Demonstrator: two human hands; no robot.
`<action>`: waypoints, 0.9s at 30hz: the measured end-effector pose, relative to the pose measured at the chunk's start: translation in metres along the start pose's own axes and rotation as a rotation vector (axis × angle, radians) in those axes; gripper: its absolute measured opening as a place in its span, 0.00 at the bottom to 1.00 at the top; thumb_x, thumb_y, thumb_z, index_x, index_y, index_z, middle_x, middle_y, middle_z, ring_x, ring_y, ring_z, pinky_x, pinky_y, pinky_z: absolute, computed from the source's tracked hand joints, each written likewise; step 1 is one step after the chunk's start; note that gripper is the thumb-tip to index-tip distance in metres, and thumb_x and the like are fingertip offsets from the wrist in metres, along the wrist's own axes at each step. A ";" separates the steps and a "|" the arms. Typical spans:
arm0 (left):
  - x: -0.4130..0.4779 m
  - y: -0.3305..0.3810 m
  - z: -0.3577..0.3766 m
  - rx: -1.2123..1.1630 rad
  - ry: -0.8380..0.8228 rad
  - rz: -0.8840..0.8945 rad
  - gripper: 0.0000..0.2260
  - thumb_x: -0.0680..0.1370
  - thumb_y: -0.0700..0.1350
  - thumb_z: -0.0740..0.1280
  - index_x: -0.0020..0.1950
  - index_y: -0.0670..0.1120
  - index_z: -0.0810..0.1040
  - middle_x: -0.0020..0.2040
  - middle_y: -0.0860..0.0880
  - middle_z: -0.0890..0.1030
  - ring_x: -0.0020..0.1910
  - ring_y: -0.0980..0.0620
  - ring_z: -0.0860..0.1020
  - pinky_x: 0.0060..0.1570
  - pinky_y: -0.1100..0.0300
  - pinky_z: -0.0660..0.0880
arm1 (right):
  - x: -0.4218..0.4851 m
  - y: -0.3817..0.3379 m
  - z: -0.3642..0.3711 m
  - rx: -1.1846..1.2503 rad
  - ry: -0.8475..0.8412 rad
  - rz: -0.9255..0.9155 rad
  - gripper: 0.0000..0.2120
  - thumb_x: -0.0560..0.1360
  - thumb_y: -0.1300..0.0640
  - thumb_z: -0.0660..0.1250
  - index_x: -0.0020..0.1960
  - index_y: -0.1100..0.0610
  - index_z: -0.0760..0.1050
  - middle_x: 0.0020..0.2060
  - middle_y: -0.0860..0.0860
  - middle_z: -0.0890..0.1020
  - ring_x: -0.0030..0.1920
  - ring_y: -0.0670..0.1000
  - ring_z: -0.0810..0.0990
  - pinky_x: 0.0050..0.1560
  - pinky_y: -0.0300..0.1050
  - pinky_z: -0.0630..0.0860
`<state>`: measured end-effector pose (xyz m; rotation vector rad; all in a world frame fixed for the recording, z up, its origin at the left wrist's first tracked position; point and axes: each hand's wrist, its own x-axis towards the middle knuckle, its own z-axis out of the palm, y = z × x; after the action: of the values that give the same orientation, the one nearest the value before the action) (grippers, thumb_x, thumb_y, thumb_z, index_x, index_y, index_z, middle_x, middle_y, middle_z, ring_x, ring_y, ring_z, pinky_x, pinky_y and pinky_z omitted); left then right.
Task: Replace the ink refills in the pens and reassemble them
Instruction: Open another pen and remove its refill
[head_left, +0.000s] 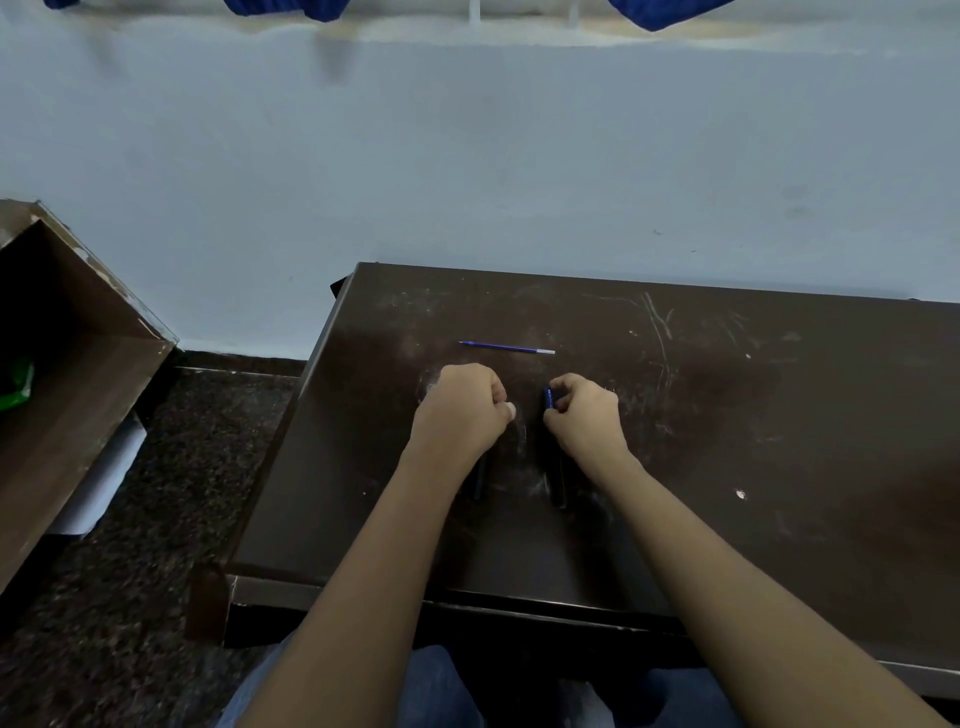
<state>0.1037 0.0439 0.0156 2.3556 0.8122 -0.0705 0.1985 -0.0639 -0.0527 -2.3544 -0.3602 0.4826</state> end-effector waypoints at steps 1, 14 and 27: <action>0.000 0.001 -0.001 -0.012 0.014 -0.002 0.06 0.75 0.46 0.68 0.49 0.46 0.81 0.48 0.47 0.83 0.48 0.49 0.81 0.53 0.51 0.79 | 0.000 0.001 0.002 -0.006 0.000 0.002 0.19 0.75 0.64 0.66 0.65 0.58 0.74 0.53 0.56 0.82 0.52 0.52 0.81 0.50 0.39 0.74; 0.003 0.005 -0.008 -0.018 0.015 -0.056 0.06 0.78 0.44 0.65 0.52 0.47 0.81 0.50 0.46 0.83 0.50 0.48 0.81 0.54 0.51 0.79 | -0.002 0.002 0.004 -0.035 0.044 0.031 0.10 0.76 0.64 0.61 0.55 0.61 0.76 0.47 0.59 0.79 0.49 0.59 0.80 0.51 0.50 0.79; 0.001 0.002 -0.009 0.029 0.189 -0.030 0.06 0.78 0.42 0.63 0.49 0.47 0.80 0.43 0.50 0.79 0.42 0.51 0.79 0.39 0.60 0.73 | 0.001 -0.010 0.002 -0.133 0.061 0.010 0.10 0.74 0.64 0.62 0.53 0.66 0.74 0.49 0.61 0.79 0.46 0.60 0.81 0.46 0.52 0.80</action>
<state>0.1040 0.0483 0.0239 2.4031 0.9420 0.1308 0.1970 -0.0551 -0.0475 -2.4944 -0.3627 0.4016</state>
